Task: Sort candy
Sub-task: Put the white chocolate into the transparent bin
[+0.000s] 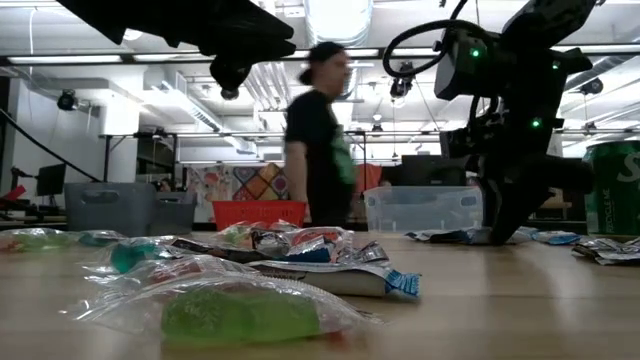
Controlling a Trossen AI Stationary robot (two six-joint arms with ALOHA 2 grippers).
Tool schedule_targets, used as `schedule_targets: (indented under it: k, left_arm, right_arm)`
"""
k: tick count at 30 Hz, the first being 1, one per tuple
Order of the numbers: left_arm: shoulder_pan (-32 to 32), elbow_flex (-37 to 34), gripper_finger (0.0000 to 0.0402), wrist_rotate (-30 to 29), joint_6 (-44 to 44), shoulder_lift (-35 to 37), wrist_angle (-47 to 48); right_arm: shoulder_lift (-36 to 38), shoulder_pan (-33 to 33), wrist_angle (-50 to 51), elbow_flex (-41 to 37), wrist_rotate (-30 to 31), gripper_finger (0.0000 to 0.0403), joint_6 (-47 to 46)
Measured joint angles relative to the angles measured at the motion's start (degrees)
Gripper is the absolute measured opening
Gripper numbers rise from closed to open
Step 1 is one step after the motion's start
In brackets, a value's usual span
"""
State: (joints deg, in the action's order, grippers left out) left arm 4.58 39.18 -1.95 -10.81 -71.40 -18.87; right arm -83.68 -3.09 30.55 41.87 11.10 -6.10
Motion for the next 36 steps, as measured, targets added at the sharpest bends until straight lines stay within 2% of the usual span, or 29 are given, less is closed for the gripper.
schedule_targets:
  k: [4, 6, 12, 18, 26, 36]
  left_arm:
    - [0.0, 0.0, 0.0098, -0.01, 0.0, 0.0, -0.02]
    - [0.0, 0.0, 0.0098, -0.01, 0.0, 0.0, -0.01]
    - [0.0, 0.0, 0.0098, -0.13, -0.17, 0.0, -0.02]
    - [-0.02, 0.09, 0.0098, -0.43, -0.2, 0.0, 0.0]
    - [0.0, 0.2, 0.0098, -0.49, -0.59, 0.0, -0.13]
    - [0.0, 0.2, 0.0098, -0.49, -1.79, 0.0, 0.22]
  right_arm:
    - [1.43, 0.09, 0.04, -0.04, -0.62, 0.0031, 0.3]
    - [1.99, 0.04, 0.09, -0.04, -0.9, 0.0017, 0.52]
    - [5.82, 0.04, 0.43, 0.62, -3.64, 0.0015, 0.16]
    - [10.58, 1.46, 0.19, 5.98, -1.9, 0.0014, 2.69]
    - [10.07, 10.81, 1.06, 15.63, 0.06, 0.0013, 11.52]
    - [2.2, 26.64, 3.91, 23.01, -0.09, 0.0013, 21.6]
